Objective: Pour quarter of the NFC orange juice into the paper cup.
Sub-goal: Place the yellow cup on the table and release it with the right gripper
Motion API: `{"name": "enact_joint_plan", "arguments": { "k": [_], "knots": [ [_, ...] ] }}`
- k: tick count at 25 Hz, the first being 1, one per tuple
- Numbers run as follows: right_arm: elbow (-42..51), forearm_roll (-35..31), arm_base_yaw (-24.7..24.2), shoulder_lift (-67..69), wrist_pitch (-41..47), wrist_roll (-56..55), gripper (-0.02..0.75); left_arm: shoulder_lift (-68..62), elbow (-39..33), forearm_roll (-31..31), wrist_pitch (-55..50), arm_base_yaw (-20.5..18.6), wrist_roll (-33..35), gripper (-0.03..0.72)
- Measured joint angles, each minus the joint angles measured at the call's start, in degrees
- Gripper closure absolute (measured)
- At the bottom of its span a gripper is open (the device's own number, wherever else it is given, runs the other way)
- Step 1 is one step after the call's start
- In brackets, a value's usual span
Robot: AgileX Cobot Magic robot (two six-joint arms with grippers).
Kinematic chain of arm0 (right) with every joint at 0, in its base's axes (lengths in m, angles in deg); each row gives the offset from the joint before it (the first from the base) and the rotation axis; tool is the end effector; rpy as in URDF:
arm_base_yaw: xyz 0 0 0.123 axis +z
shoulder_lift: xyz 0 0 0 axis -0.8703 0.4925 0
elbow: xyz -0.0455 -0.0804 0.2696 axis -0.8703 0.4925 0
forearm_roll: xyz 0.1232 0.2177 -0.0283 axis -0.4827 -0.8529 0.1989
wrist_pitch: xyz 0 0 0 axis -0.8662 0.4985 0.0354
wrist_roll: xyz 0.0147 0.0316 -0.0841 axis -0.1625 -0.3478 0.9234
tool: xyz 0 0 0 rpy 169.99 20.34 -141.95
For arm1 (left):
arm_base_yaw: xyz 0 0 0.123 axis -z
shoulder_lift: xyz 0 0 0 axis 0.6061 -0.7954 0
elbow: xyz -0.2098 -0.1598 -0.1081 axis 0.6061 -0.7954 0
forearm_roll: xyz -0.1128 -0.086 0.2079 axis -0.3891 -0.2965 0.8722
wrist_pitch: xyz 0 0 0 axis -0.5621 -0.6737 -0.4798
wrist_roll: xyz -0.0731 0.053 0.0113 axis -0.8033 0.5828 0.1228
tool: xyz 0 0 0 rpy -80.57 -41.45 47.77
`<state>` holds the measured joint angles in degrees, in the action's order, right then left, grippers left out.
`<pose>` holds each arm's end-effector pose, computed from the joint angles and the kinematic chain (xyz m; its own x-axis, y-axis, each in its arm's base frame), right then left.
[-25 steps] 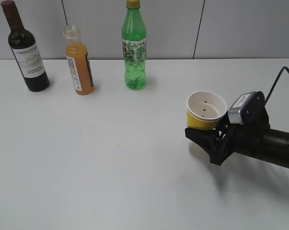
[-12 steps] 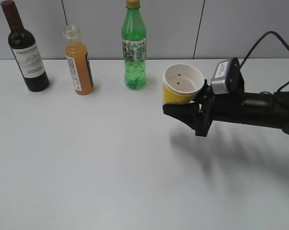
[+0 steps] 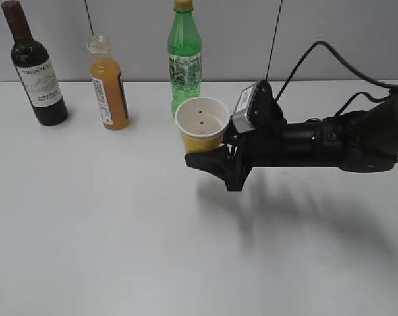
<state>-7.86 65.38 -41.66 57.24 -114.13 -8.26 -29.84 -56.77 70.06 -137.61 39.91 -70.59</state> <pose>0.3297 0.1854 0.1131 -0.1093 -0.2540 -0.9610 -0.9431 0.3319 0.0196 -0.0051 -0.0119 0.2706 -0.4764 0.0627 -0.8770 0.1814 0.9830 -0.0283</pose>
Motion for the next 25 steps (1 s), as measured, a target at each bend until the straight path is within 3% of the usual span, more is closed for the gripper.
{"name": "enact_joint_plan", "arguments": {
  "k": [6,25],
  "knots": [
    [-2.0,3.3,2.3,6.1,0.3,-0.4,0.253,0.0,0.0,0.0,0.0,0.0,0.0,0.202],
    [-7.4,4.1,2.3,12.9,1.7,-2.1,0.252,0.0,0.0,0.0,0.0,0.0,0.0,0.202]
  ]
}}
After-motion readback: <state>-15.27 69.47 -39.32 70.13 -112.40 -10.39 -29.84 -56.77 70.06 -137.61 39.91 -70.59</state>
